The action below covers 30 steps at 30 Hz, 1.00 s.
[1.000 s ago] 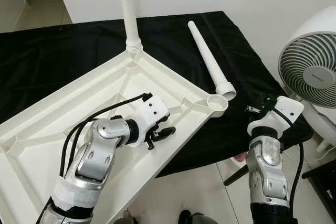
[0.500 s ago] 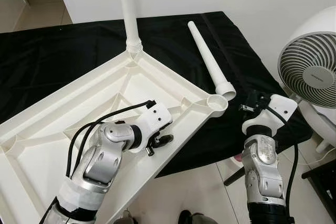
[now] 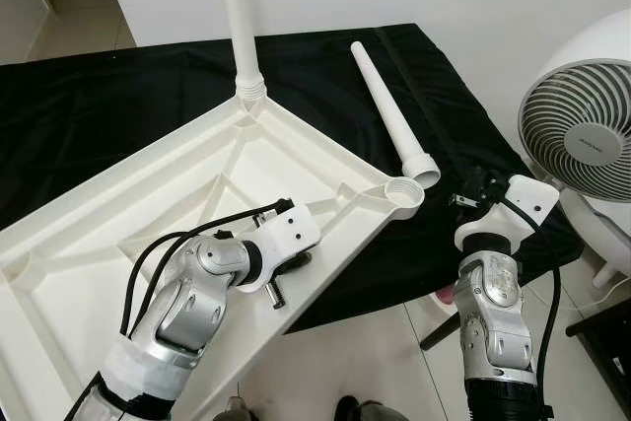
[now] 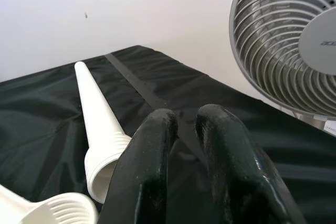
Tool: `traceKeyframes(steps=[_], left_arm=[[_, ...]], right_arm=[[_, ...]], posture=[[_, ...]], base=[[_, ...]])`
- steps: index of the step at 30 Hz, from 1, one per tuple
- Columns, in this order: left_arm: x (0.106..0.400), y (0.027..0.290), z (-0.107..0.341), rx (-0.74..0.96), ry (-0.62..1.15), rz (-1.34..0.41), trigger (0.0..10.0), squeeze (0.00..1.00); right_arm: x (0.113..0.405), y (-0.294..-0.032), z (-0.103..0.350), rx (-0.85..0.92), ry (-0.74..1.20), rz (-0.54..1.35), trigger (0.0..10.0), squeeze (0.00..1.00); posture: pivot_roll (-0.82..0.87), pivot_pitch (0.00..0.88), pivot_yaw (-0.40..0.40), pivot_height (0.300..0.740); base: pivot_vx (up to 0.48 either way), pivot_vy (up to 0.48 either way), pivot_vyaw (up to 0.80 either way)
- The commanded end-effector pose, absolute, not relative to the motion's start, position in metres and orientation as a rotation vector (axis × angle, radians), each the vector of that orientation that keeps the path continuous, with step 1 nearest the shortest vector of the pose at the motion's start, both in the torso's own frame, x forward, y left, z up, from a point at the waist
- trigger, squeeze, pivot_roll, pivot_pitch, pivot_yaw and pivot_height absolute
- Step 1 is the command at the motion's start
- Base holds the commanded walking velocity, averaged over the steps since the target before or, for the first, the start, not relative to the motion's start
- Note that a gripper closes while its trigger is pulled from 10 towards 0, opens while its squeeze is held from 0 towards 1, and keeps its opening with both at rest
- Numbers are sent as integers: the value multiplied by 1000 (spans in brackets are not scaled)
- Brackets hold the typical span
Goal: Building children table
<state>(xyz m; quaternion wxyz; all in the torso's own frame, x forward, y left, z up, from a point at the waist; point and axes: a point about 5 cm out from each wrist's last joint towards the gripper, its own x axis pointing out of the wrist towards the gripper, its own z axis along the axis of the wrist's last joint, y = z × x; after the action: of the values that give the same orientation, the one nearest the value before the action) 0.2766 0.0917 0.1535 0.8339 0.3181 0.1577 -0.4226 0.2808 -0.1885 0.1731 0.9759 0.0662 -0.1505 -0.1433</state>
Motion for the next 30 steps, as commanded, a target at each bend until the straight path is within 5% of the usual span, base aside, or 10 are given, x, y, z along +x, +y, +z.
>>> traceKeyframes(steps=[1,12,13,23,24,30], left_arm=[[283,108,148,732,340,-760,0,0],[287,131,152,801,355,-744,0,0],[285,132,151,807,367,-750,10000,0],[287,136,153,805,360,-739,10000,0],[286,135,154,787,354,-757,10000,1000],[280,128,169,773,287,-893,10000,1000]], right_arm=[[279,-187,172,144,-301,-287,10000,0],[280,-185,172,137,-299,-275,10000,0],[280,-183,172,136,-299,-260,10000,0],[283,-174,171,159,-278,-191,10000,0],[284,-174,171,167,-274,-189,10000,0],[292,-174,173,147,-271,-156,10000,0]], posture=[[114,85,-4,740],[123,93,-5,740],[122,97,-6,740],[130,102,-13,740],[135,102,-18,740],[141,92,-26,740]], base=[[0,0,0],[0,0,0],[0,0,0],[0,0,0],[0,0,0],[0,0,0]])
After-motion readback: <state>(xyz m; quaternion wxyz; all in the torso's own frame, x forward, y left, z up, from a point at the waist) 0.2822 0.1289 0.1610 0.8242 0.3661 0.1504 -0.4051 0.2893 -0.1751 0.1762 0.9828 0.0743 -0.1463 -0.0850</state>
